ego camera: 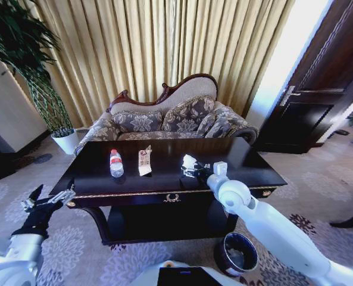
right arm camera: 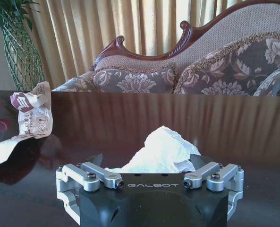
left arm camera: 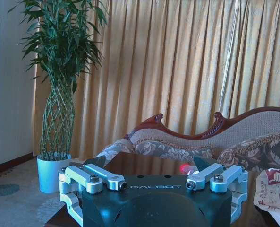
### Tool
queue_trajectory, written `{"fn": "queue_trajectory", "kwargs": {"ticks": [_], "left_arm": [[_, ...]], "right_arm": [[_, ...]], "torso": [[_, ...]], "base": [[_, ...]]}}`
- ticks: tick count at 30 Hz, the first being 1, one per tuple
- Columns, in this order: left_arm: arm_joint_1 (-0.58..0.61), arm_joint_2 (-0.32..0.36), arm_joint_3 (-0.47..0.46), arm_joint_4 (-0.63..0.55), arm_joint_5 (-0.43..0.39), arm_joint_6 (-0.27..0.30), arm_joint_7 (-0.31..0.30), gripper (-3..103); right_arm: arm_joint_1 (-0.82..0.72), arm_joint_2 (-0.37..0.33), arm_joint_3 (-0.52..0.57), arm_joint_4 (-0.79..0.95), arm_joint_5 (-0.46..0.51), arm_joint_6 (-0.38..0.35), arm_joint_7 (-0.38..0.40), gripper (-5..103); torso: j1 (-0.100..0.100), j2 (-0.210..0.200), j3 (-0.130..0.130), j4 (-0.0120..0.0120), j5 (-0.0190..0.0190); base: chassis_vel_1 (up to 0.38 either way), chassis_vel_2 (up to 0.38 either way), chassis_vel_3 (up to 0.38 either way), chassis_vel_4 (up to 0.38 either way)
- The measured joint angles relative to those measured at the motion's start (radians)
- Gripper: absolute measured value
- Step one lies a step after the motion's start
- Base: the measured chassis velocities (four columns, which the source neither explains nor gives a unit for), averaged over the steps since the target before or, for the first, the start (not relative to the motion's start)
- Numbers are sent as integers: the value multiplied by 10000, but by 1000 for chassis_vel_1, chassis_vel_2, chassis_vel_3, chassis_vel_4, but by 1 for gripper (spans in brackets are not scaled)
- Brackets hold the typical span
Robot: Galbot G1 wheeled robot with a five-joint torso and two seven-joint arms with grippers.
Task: Move to the front of the table and place the trash on the table into the trash bin.
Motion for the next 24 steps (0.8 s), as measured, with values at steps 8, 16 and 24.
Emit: {"fn": "queue_trajectory", "kwargs": {"ticks": [8, 16, 24], "left_arm": [[101, -22, -42, 0, 30, -3, 7, 100], [121, -21, -61, 0, 31, -36, 10, 100], [86, -13, -47, 0, 13, -57, 22, 100]], "right_arm": [[231, 164, -284, -439, 96, -39, 7, 100], [508, 414, -546, -994, -275, -10, 6, 100], [685, 421, -641, -1438, -434, 56, -62, 100]], "torso": [[0, 0, 0, 0, 1], [0, 1, -1, 1, 0], [0, 0, -1, 0, 1]], "base": [[0, 0, 0, 0], [0, 0, 0, 0], [0, 0, 0, 0]]}}
